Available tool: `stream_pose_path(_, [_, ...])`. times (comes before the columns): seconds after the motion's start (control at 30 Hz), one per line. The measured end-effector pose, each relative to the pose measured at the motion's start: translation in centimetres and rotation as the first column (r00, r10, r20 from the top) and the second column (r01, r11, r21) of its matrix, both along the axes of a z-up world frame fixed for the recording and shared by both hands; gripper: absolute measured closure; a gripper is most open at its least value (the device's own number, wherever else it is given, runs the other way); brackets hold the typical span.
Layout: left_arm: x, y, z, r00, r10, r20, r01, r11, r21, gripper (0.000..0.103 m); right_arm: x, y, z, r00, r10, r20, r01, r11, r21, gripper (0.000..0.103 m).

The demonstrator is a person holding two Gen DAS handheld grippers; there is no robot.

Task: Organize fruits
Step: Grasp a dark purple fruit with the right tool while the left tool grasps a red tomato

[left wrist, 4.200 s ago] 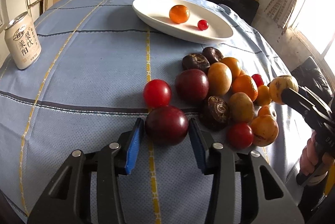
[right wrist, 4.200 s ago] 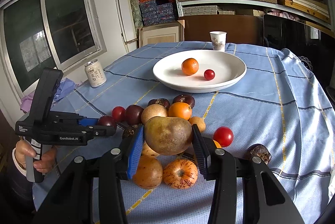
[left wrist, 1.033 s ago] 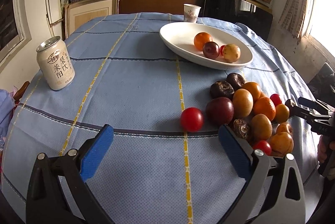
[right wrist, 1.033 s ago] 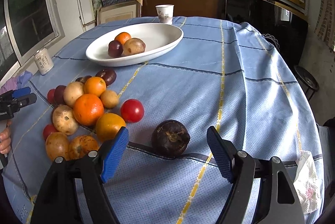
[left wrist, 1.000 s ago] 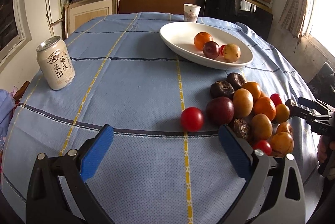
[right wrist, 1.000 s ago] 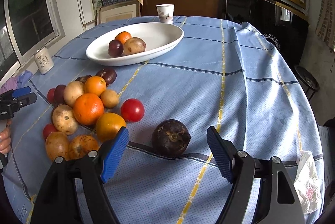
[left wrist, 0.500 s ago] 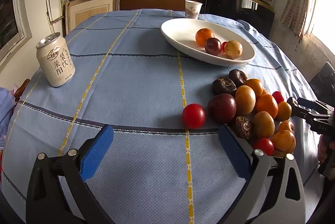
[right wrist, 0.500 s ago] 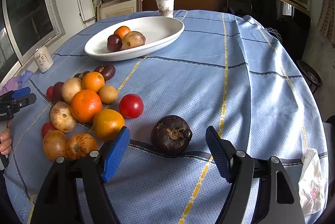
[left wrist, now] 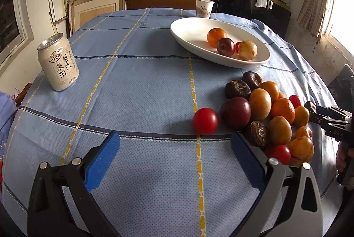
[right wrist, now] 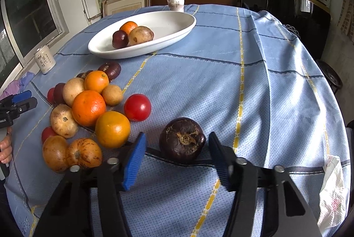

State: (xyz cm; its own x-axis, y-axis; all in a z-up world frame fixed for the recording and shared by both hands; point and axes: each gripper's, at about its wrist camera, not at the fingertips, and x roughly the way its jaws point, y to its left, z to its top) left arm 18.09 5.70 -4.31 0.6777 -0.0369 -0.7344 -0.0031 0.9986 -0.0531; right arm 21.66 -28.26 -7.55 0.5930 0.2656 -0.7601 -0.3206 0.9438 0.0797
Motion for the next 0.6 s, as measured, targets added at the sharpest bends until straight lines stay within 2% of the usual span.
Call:
stream_pose_path(0.03, [0.0,-0.1,-0.1,1.000,-0.001,0.000,0.001,1.000,0.002,0.004,0.0,-0.1,0.0,1.000,-0.007,0.000,0.007,1.000,-0.001,0.054])
stream_pose_path(0.07, [0.0,-0.1,-0.1,1.000,-0.002,0.000,0.002,1.000,0.004,0.004,0.1,-0.2,0.0,1.000,-0.011,0.001,0.011,1.000,0.004,0.063])
stream_pose_path(0.27, [0.2,-0.8,-0.3,0.999,-0.041,-0.001,0.041,0.999,0.013,0.004,-0.2,-1.1,0.9,0.999,-0.029,0.037,0.026,0.996,0.082,0.063])
stream_pose_path(0.37, [0.6,-1.8,0.2,0.997,-0.066,0.031,0.064,0.996,0.060,0.006,-0.3,-0.9,1.1,0.998,-0.032,0.047,0.028,0.997,0.073,0.063])
stream_pose_path(0.43, [0.8,-2.4,0.4,0.995,-0.092,0.040,0.088,0.991,0.097,0.025,-0.3,-1.0,1.1,0.998,-0.034,0.050,0.030,0.997,0.072,0.063])
stream_pose_path(0.47, [1.1,-2.7,0.2,0.993,-0.110,0.030,0.106,0.988,0.110,0.029,-0.3,-1.0,1.1,0.998,-0.035,0.050,0.031,0.997,0.074,0.063])
stream_pose_path(0.53, [1.8,-2.8,-0.3,0.991,-0.135,-0.008,0.135,0.986,0.096,0.044,-0.3,-1.1,1.1,0.998,-0.039,0.050,0.036,0.996,0.077,0.063])
stream_pose_path(0.6, [2.4,-2.6,-0.8,0.987,-0.156,-0.043,0.159,0.985,0.063,0.050,-0.2,-1.2,1.1,0.998,-0.042,0.049,0.038,0.996,0.079,0.063])
